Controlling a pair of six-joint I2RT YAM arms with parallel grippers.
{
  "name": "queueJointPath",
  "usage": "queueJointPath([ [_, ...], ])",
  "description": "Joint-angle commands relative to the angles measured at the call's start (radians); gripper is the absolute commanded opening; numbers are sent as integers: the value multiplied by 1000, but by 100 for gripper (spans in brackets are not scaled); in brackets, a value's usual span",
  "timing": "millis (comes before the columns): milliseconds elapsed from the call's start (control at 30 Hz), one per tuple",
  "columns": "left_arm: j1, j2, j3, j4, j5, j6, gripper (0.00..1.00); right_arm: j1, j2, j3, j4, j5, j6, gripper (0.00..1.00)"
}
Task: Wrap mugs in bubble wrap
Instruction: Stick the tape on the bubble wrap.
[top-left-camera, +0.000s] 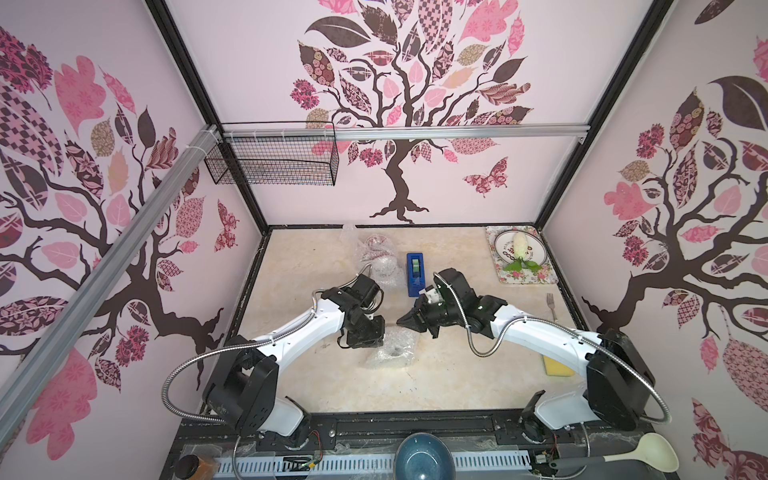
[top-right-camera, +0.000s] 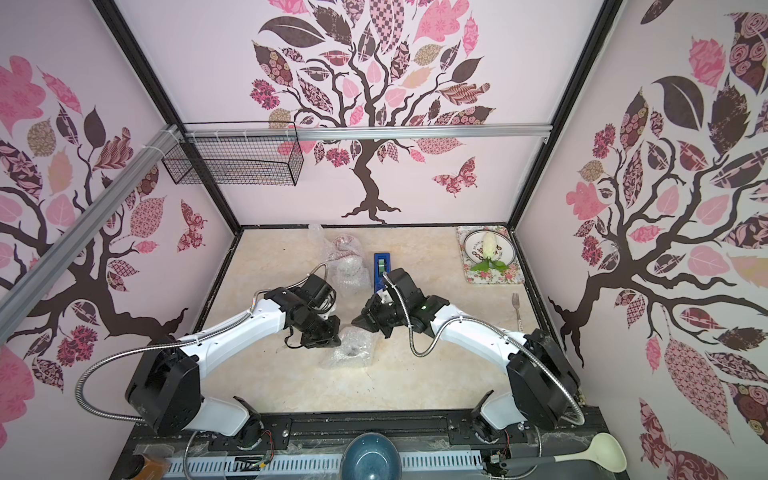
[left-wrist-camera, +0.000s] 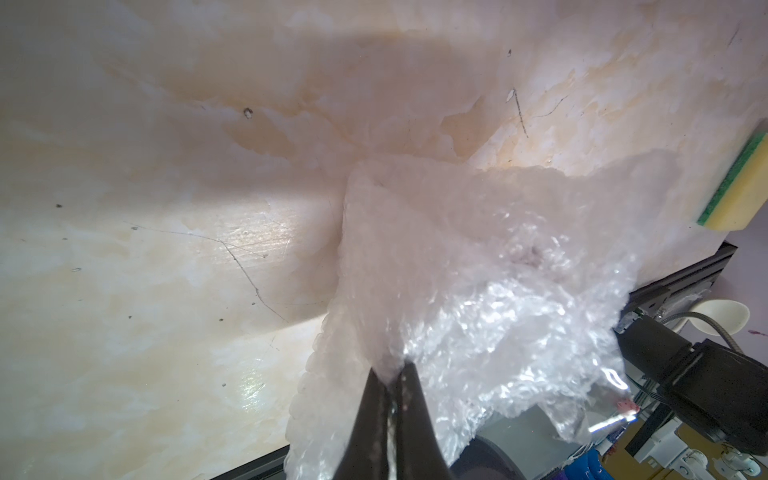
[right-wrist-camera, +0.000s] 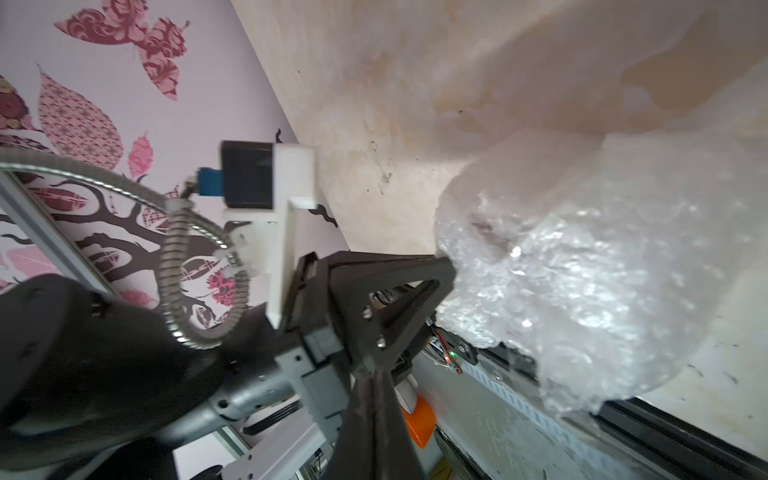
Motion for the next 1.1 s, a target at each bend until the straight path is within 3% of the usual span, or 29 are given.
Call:
queueJointPath([
  [0, 14, -6, -1, 19, -27, 17, 0, 12, -6, -43, 159, -54, -7, 0],
  [633, 42, -1, -2, 15, -25, 36, 0, 50, -17, -362, 390, -22, 70, 0],
  [867, 48, 9, 15, 5, -24, 50, 0, 53, -104, -382, 337, -12, 55, 0],
  [1067, 48, 14, 19, 8, -18, 60, 0, 53, -82, -401, 353, -12, 43, 0],
])
